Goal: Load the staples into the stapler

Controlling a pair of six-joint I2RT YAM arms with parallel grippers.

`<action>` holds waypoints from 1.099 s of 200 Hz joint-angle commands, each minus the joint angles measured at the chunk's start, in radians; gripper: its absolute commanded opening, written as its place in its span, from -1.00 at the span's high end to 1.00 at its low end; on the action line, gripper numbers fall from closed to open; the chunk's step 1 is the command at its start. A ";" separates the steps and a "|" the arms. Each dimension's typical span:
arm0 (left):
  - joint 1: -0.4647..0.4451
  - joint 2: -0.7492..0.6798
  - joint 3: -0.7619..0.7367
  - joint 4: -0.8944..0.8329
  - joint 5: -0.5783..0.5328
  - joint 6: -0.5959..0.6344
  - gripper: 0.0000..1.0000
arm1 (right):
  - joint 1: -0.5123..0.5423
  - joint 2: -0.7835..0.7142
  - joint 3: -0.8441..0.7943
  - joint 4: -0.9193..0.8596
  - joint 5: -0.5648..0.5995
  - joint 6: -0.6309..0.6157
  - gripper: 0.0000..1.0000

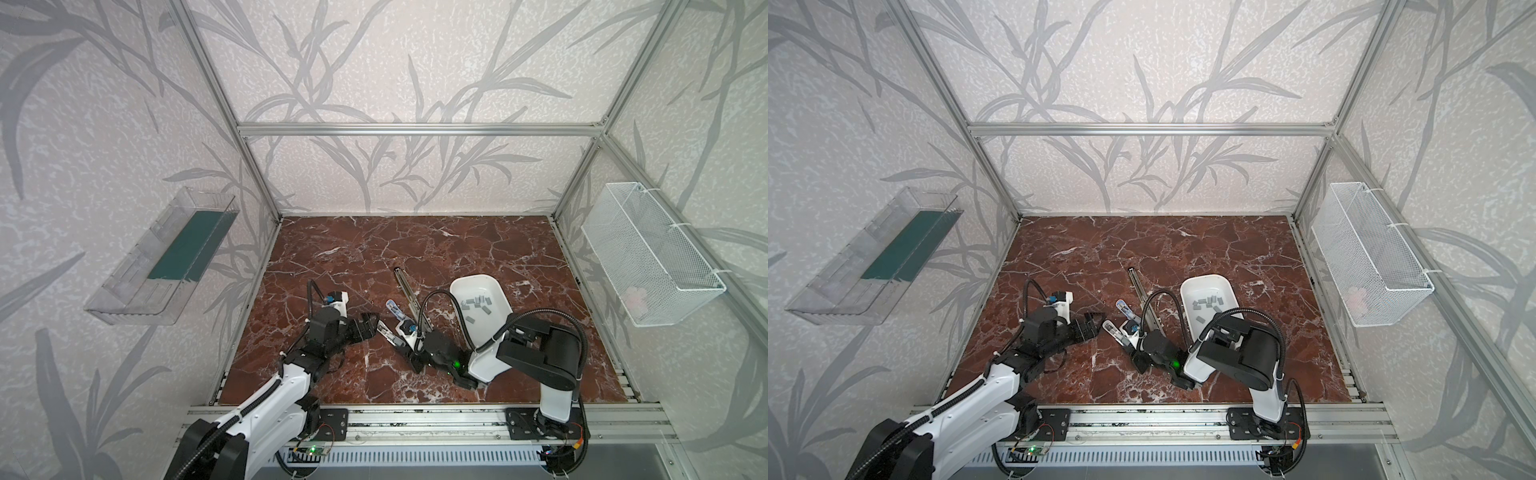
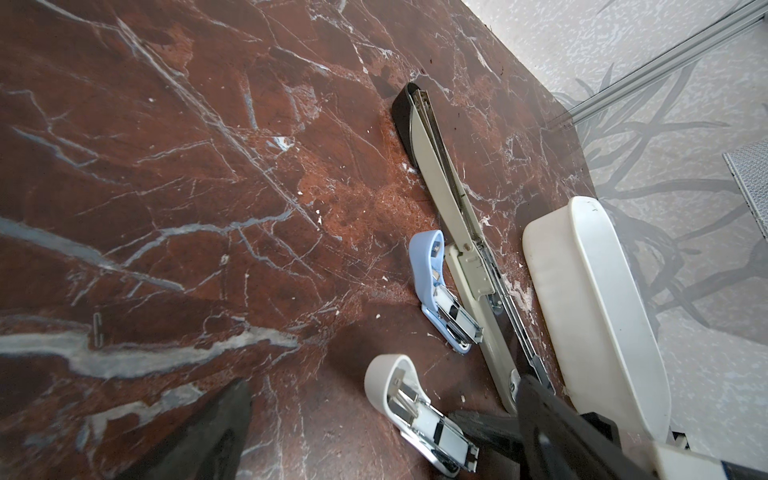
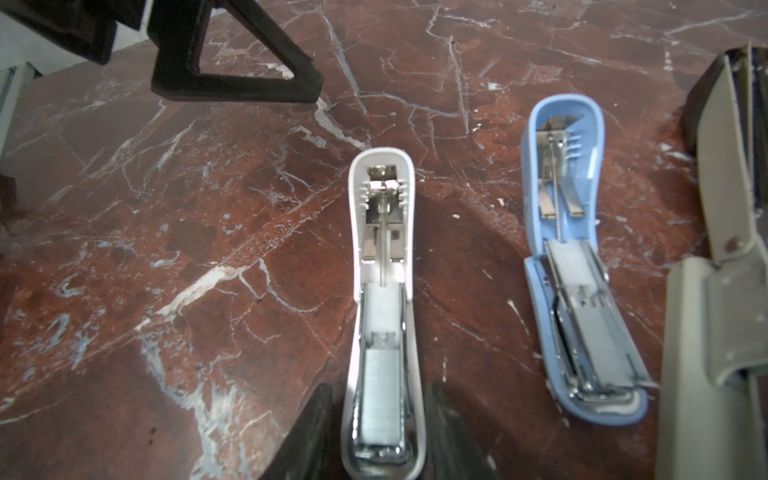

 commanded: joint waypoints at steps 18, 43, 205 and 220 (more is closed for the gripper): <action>0.005 0.007 0.013 0.048 0.023 0.008 -0.98 | 0.008 0.039 -0.012 -0.073 -0.017 -0.005 0.32; 0.005 0.054 0.013 0.095 0.063 0.008 -0.98 | 0.014 0.038 -0.011 -0.072 -0.014 -0.006 0.33; -0.096 0.331 0.063 0.363 0.272 0.030 -0.56 | 0.019 0.047 -0.002 -0.042 -0.037 0.014 0.39; -0.110 0.322 0.064 0.372 0.284 0.037 -0.47 | 0.020 0.049 0.000 -0.041 -0.039 0.015 0.40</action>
